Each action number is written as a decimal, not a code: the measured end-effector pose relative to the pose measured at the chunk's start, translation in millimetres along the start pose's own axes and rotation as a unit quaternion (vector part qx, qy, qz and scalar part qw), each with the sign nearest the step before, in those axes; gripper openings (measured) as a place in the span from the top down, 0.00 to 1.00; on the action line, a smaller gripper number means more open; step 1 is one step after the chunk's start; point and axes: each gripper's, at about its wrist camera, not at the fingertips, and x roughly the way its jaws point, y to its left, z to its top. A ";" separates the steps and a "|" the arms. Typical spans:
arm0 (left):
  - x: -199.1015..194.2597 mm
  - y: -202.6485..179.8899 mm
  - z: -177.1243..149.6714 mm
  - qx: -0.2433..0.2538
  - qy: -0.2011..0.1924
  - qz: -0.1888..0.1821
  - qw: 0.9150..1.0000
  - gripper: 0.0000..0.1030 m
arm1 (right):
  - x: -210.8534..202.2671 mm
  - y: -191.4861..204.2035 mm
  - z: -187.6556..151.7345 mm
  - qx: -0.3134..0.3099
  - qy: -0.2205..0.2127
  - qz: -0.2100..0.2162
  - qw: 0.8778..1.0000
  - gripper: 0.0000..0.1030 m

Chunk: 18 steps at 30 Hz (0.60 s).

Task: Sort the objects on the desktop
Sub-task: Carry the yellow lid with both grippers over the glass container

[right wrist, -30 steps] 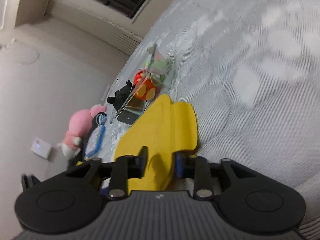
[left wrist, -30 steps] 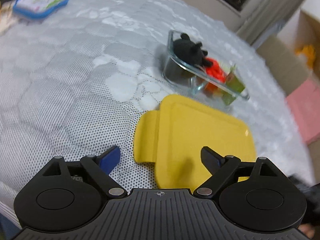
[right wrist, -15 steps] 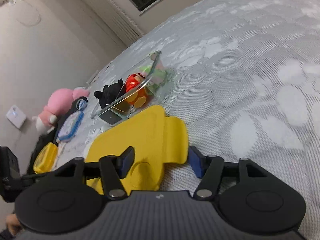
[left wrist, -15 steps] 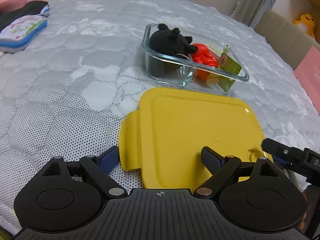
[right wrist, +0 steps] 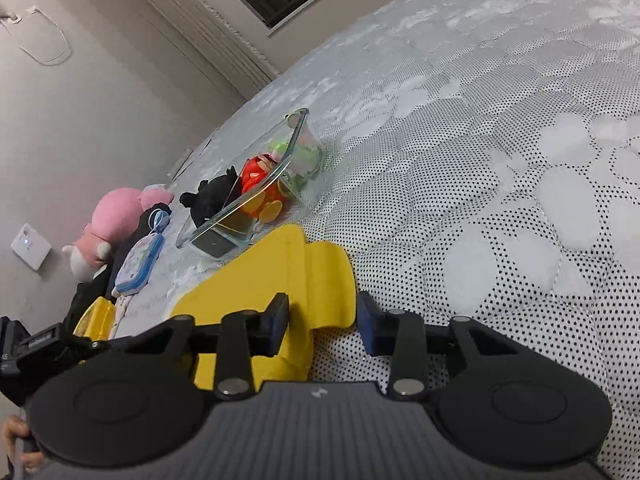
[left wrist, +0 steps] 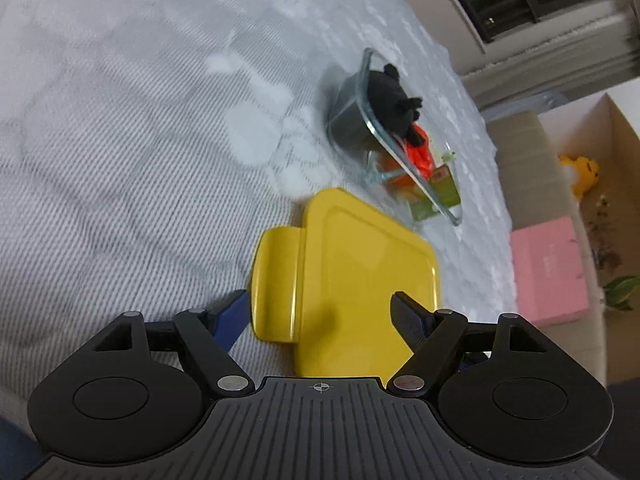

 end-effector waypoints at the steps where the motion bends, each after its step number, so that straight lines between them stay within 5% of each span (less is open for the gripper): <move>1: -0.8 2.0 -2.1 -0.006 0.005 -0.005 1.000 0.21 | 0.1 0.3 -0.5 -0.001 -0.001 -0.001 1.000 0.62; 6: -7.8 14.4 -13.3 -0.034 0.043 -0.051 0.997 0.15 | -2.9 -2.0 0.1 0.011 0.007 0.005 1.000 0.61; 12: 15.4 11.8 -16.7 -0.050 0.044 -0.060 0.996 0.13 | -4.9 -7.0 -5.5 0.025 0.011 0.016 1.000 0.59; 18: 31.8 -37.8 -15.3 0.061 0.017 0.013 0.998 0.28 | -3.8 -11.8 -2.9 0.052 0.006 0.022 0.998 0.55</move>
